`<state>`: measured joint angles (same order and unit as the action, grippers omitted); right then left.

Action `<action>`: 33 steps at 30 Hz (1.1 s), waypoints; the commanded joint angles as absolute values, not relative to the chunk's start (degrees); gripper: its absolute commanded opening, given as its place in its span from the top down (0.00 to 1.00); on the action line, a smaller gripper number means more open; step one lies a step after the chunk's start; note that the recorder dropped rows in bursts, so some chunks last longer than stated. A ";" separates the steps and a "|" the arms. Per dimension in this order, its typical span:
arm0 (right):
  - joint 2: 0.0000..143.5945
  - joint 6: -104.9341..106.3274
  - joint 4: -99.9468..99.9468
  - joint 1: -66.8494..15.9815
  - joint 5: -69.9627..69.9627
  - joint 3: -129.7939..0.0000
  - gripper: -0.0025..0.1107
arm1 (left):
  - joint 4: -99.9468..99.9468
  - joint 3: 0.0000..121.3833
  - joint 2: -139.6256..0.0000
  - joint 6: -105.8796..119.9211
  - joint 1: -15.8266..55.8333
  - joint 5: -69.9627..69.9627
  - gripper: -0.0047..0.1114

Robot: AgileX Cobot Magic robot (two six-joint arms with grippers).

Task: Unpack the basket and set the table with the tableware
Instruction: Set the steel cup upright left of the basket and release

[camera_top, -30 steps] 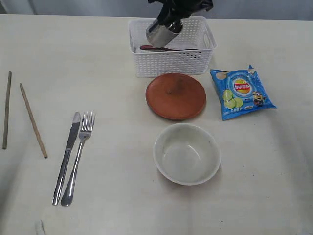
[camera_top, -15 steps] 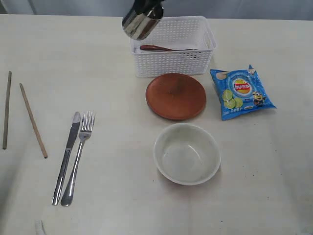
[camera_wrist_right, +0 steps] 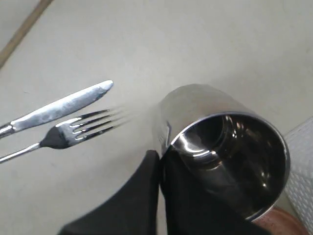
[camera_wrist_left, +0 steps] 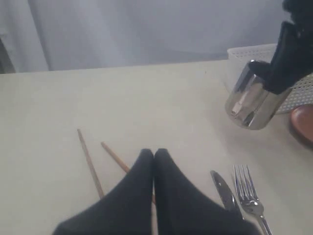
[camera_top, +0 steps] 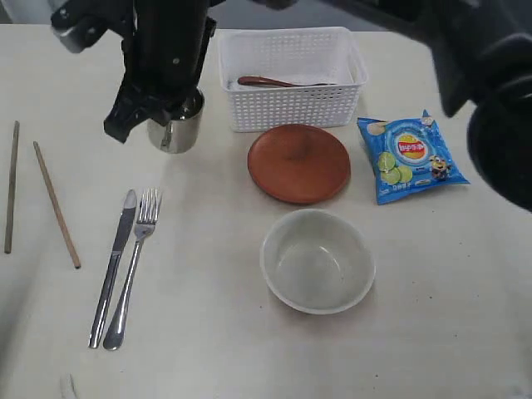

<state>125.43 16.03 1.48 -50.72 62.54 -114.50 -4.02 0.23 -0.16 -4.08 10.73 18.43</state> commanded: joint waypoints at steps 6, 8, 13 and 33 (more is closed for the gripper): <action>130.02 7.93 9.80 -51.54 52.80 -114.55 0.98 | -4.16 0.00 0.00 -4.21 10.59 18.26 0.96; 130.98 7.93 9.56 -51.54 53.05 -114.55 0.98 | -4.16 0.00 0.00 -4.21 10.59 18.26 0.96; 133.26 7.93 8.68 -51.54 54.85 -118.01 0.98 | -4.16 0.00 0.00 -4.21 10.59 18.26 0.96; 139.98 11.17 5.95 -51.41 69.32 -133.84 0.98 | -4.16 0.00 0.00 -4.21 10.59 18.26 0.96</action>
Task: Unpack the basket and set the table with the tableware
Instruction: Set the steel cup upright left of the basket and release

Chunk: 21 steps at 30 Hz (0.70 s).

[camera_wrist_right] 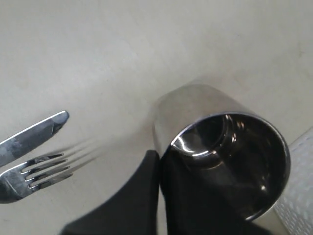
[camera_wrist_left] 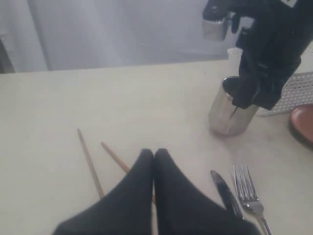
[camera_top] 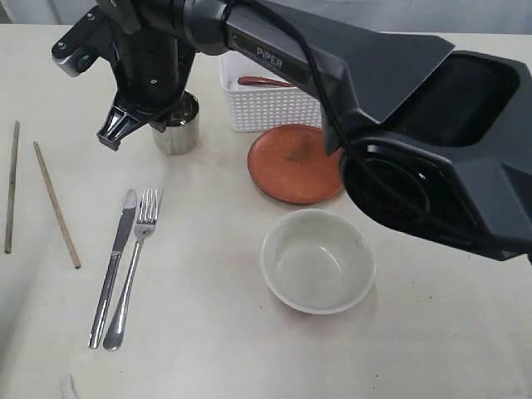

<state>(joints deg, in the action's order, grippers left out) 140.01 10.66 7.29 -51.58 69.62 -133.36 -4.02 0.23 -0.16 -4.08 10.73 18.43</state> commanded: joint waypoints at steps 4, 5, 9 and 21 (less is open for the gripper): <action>140.35 11.28 4.04 -51.41 69.06 -133.84 0.98 | -4.16 0.00 0.00 -4.21 10.59 18.26 0.96; 140.35 11.28 4.05 -51.41 68.95 -133.84 0.98 | -4.16 0.00 0.00 -4.21 10.59 18.26 0.96; 140.35 11.28 4.15 -51.41 68.84 -133.84 0.85 | -4.16 0.00 0.00 -4.21 10.59 18.26 0.96; 138.17 6.69 5.50 -51.41 69.96 -136.61 0.56 | -4.16 0.00 0.00 -4.21 10.59 18.26 0.96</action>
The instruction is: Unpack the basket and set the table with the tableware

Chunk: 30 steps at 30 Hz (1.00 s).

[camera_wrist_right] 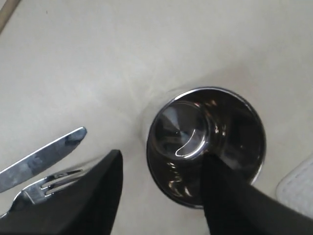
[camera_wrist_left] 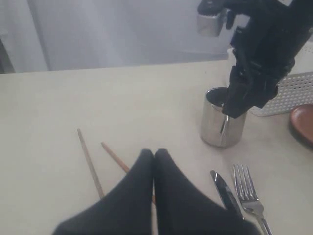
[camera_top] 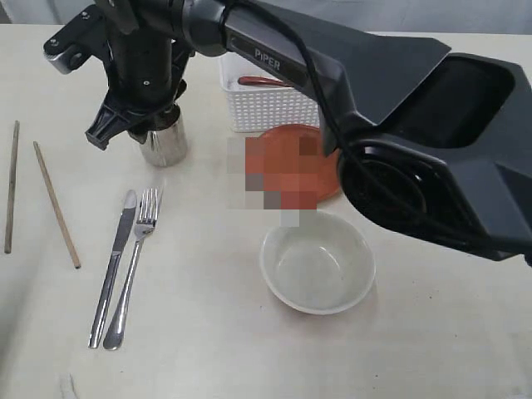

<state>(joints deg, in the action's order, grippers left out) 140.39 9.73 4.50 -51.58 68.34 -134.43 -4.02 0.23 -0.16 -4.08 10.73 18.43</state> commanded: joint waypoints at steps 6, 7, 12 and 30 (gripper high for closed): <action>133.80 2.83 6.40 -50.83 69.96 -137.76 0.56 | -4.16 0.00 0.00 -4.21 10.59 18.26 0.96; 133.12 1.83 6.30 -50.13 69.96 -137.76 0.56 | -4.16 0.00 0.00 -4.21 10.59 18.26 0.96; 129.50 -1.20 1.46 -44.62 69.96 -136.11 0.56 | -4.16 0.00 0.00 -4.21 10.59 18.26 0.96; 102.69 1.50 -2.93 -25.01 57.22 -81.98 0.98 | -4.16 0.00 0.00 -3.97 10.59 18.26 0.96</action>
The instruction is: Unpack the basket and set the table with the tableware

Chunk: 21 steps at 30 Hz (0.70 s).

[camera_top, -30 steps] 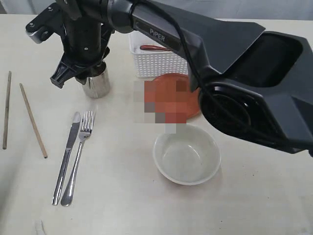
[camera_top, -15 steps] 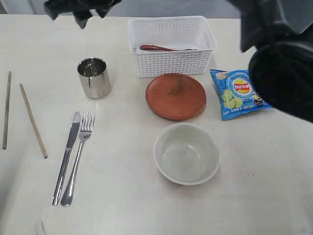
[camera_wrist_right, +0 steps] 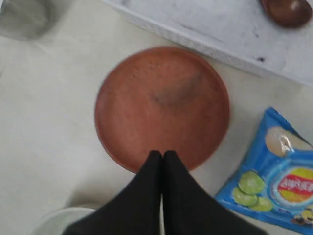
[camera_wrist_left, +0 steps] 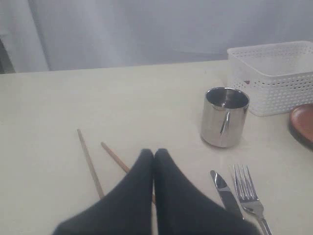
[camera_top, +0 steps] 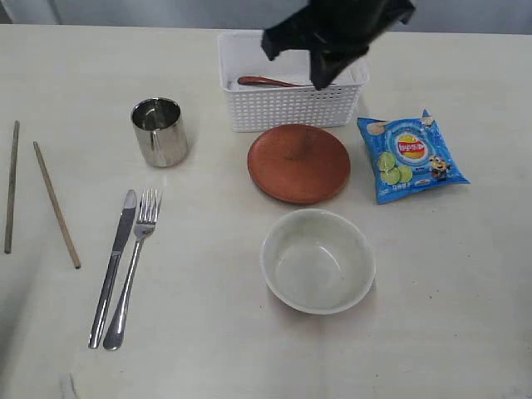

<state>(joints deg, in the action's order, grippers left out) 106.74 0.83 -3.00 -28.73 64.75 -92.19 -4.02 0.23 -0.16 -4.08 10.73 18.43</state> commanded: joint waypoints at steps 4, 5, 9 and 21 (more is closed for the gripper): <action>103.25 1.50 -2.93 -21.85 48.68 -73.51 0.98 | -4.16 0.00 0.00 -3.97 10.59 18.26 0.96; 104.22 1.50 -2.93 -21.61 47.36 -72.67 0.98 | -4.16 0.00 0.00 -3.97 10.59 18.26 0.96; 108.60 1.50 -2.68 -21.47 45.25 -72.29 0.98 | -4.16 0.00 0.00 -3.97 10.59 18.26 0.96; 114.93 1.35 -2.93 -21.61 40.57 -72.29 0.98 | -4.16 0.00 0.00 -4.08 10.59 18.26 0.96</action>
